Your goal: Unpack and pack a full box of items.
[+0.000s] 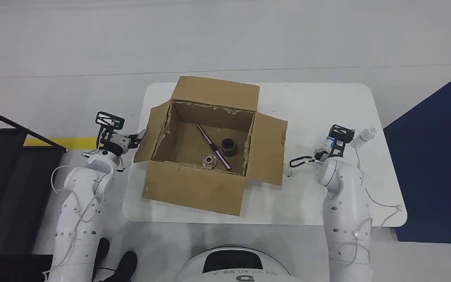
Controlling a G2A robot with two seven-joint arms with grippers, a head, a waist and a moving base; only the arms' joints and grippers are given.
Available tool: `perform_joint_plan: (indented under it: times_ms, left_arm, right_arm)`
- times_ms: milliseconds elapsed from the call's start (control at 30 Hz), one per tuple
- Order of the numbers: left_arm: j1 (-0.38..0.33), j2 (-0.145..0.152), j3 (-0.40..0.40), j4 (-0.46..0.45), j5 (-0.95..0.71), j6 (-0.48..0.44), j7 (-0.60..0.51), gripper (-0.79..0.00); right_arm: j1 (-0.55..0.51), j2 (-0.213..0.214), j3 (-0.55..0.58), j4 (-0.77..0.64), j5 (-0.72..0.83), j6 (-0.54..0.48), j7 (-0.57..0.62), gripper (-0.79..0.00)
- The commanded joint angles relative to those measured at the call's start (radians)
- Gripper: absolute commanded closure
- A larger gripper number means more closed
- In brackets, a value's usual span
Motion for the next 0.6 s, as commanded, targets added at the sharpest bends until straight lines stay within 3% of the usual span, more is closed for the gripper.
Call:
perform_joint_plan:
  times_ms: [0,33,400,567]
  left_arm:
    - [0.0,0.0,0.0,0.0,0.0,0.0,0.0,-0.785]
    - [0.0,0.0,0.0,0.0,0.0,0.0,0.0,-0.785]
    - [0.0,0.0,0.0,0.0,0.0,0.0,0.0,-0.785]
    - [0.0,0.0,0.0,0.0,0.0,0.0,0.0,-0.785]
  right_arm:
    - [-0.002,0.001,0.009,0.003,0.01,-0.001,0.003,-0.117]
    - [-0.003,0.001,0.012,0.004,0.016,-0.003,0.003,0.0]
    - [-0.118,0.001,0.037,-0.15,0.143,-0.039,-0.051,0.0]
    - [-0.209,-0.001,0.05,-0.269,0.278,-0.09,-0.101,0.0]
